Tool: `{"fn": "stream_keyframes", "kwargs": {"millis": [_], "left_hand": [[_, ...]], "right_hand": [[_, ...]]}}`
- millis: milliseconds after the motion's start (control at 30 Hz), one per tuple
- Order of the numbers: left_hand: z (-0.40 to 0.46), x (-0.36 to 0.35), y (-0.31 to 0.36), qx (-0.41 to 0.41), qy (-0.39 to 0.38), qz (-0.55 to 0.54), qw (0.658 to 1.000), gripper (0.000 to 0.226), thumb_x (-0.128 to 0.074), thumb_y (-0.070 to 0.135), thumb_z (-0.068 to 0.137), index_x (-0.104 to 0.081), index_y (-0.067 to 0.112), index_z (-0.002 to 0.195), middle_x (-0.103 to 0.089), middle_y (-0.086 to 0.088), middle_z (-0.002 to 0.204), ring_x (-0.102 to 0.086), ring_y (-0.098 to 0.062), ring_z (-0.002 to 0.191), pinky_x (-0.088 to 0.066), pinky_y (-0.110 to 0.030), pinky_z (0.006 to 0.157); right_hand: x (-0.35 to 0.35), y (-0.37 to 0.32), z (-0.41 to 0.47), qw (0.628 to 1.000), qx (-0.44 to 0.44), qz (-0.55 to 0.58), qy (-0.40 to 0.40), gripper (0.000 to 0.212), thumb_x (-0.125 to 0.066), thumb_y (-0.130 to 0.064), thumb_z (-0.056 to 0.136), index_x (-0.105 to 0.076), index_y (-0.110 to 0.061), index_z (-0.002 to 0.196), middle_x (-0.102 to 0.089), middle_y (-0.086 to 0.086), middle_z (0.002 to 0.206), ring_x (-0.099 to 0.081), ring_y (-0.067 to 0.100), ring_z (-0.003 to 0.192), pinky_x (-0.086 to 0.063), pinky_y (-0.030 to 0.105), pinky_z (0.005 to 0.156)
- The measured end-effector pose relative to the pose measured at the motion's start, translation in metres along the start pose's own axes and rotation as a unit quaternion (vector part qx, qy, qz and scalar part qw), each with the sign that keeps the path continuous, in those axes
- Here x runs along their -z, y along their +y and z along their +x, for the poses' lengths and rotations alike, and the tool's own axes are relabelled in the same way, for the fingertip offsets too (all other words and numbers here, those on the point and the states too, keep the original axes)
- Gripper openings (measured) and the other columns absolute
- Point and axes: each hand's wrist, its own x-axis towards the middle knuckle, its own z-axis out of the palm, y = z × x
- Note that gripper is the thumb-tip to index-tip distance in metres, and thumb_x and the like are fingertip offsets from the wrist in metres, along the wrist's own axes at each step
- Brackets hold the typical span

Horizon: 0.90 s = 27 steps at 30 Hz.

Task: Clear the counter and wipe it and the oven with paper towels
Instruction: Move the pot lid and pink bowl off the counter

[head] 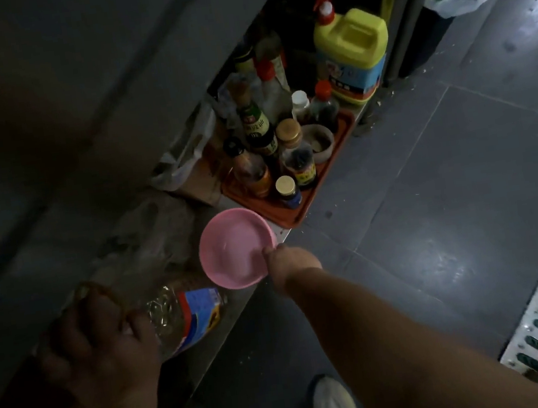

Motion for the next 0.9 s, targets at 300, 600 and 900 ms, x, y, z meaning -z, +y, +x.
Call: {"fn": "stream_keyframes", "kwargs": {"millis": [300, 600, 900], "left_hand": [[-0.009, -0.011, -0.006, -0.131, 0.131, 0.091, 0.978, 0.045, -0.05, 0.02, 0.097, -0.05, 0.002, 0.138, -0.053, -0.029, 0.13, -0.049, -0.048, 0.121, -0.031, -0.054, 0.109], [-0.084, 0.062, 0.035, -0.113, -0.001, 0.027, 0.993, 0.065, -0.053, 0.039, 0.085, -0.045, 0.009, 0.143, -0.034, -0.028, 0.145, -0.036, -0.052, 0.13, -0.033, -0.063, 0.104], [-0.1, 0.22, 0.153, -0.165, -0.224, 0.038, 0.96, 0.054, -0.075, 0.035, 0.079, -0.065, 0.012, 0.127, -0.065, -0.013, 0.128, -0.056, -0.032, 0.122, -0.048, -0.047, 0.096]], "right_hand": [[0.003, -0.018, 0.018, 0.998, 0.038, 0.01, 0.039, 0.065, -0.061, -0.018, 0.089, -0.031, -0.022, 0.146, -0.054, 0.014, 0.119, -0.06, 0.029, 0.1, -0.056, 0.041, 0.08], [0.099, 0.022, -0.083, 0.996, 0.004, -0.04, 0.075, 0.064, -0.068, -0.027, 0.083, -0.038, -0.026, 0.14, -0.057, 0.009, 0.124, -0.057, 0.029, 0.111, -0.053, 0.044, 0.09], [0.283, 0.036, -0.26, 0.988, -0.05, -0.128, 0.068, 0.068, -0.058, -0.034, 0.086, -0.032, -0.021, 0.147, -0.054, 0.012, 0.129, -0.054, 0.033, 0.115, -0.05, 0.041, 0.085]]}}
